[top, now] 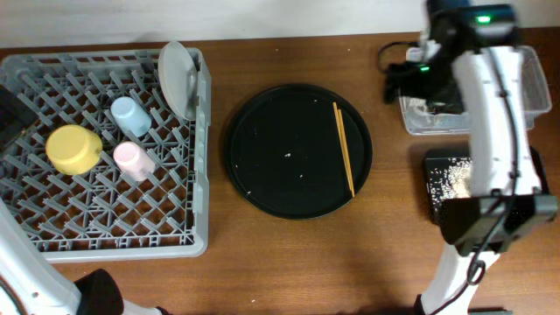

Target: Sort waste into correct bins and load items into the dishwasher rack

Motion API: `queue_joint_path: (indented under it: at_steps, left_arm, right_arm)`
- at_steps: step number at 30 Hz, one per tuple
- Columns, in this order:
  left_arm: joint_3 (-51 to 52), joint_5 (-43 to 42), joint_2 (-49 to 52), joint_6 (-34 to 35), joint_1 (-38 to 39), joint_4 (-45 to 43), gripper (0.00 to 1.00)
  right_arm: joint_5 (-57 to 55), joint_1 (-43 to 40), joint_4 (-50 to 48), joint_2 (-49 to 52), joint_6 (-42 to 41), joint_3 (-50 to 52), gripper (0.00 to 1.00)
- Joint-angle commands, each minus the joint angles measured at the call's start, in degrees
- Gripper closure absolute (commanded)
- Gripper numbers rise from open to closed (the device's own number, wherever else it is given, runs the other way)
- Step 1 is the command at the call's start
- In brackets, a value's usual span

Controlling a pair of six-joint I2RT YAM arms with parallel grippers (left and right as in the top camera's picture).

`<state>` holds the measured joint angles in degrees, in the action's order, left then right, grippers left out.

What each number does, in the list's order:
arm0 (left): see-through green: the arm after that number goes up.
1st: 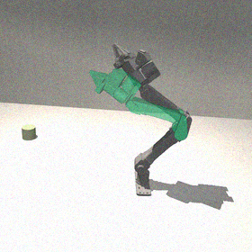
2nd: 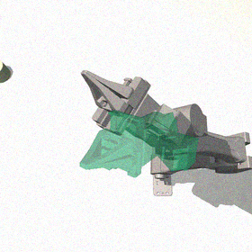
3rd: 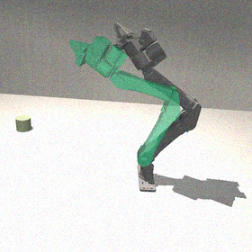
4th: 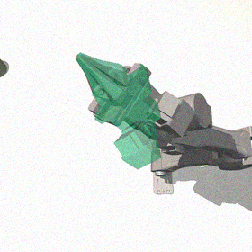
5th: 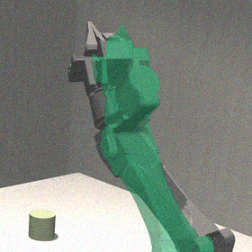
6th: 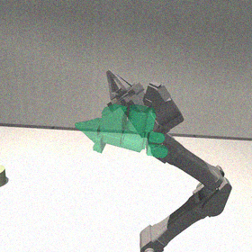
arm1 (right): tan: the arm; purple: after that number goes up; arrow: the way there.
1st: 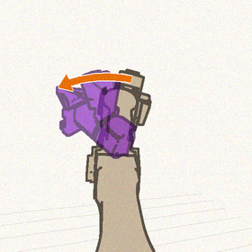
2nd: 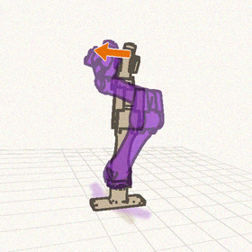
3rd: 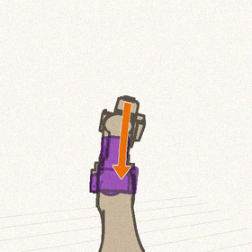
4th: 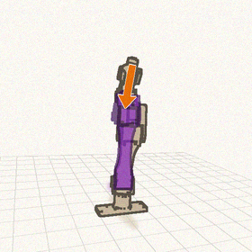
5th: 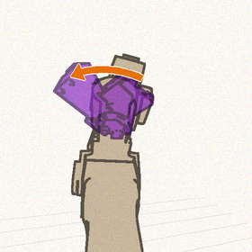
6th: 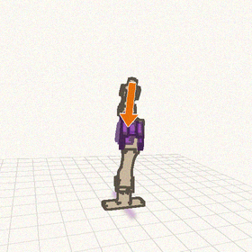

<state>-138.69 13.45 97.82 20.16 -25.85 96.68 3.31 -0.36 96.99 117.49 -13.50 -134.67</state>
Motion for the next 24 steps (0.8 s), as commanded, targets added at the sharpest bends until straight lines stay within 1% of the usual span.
queue_joint_path:
  at_steps: [1,3,5,7,9,12,15,16,18,19,21,22,24]
  left_arm:
    - [0.02,-0.17,-0.44,-0.66,-0.2,0.02,0.01]
    - [0.02,-0.17,-0.44,-0.68,-0.2,0.02,0.01]
    - [0.02,-0.17,-0.44,-0.68,-0.22,0.02,0.01]
    - [0.02,-0.17,-0.44,-0.68,-0.2,0.02,0.01]
    - [0.02,-0.17,-0.44,-0.68,-0.22,0.02,0.01]
    - [0.02,-0.17,-0.44,-0.68,-0.2,0.02,0.01]
    - [0.02,-0.96,-0.44,1.09,-0.2,-0.66,0.01]
    - [0.02,-7.45,-0.44,4.7,-0.2,-0.04,0.01]
    - [0.09,-28.41,-0.46,3.98,-0.15,0.04,0.01]
    - [0.72,-44.02,-0.46,-2.08,0.5,0.04,0.01]
    - [2.75,-60.5,-0.46,-11.78,4.04,0.02,0.01]
    - [4.81,-61.35,-0.46,-12.55,8.66,0.02,0.01]
    - [9.11,-54.4,-0.46,-11.85,17.2,0.04,0.01]
  right_arm:
    - [3.04,-6.95,0.37,-4.52,-0.11,-0.85,0.02]
    - [3.23,-11.13,0.37,-8.94,3.32,2.8,0.02]
    - [0.72,-15.67,0.35,-13.77,3.85,10.08,0.02]
    - [0.74,-21.2,0.35,-15.93,3.61,14.73,0.02]
    - [1.18,-28.76,0.35,-15.93,3.61,17.42,0.02]
    - [1.16,-32.35,0.35,-15.91,3.63,17.9,0.02]
    - [1.16,-32.81,0.11,-15.91,3.63,17.9,0.01]
    - [1.14,-32.7,0.13,-15.91,3.63,17.9,0.02]
    - [1.14,-32.72,0.11,-15.89,3.63,17.9,0.02]
    - [1.16,-32.72,0.13,-15.89,3.63,17.9,0.02]
    - [1.14,-32.7,0.13,-15.89,3.63,17.9,0.02]
    - [1.14,-32.72,0.11,-15.89,3.63,17.9,0.02]
    - [1.14,-32.72,0.11,-15.89,3.63,17.9,0.02]
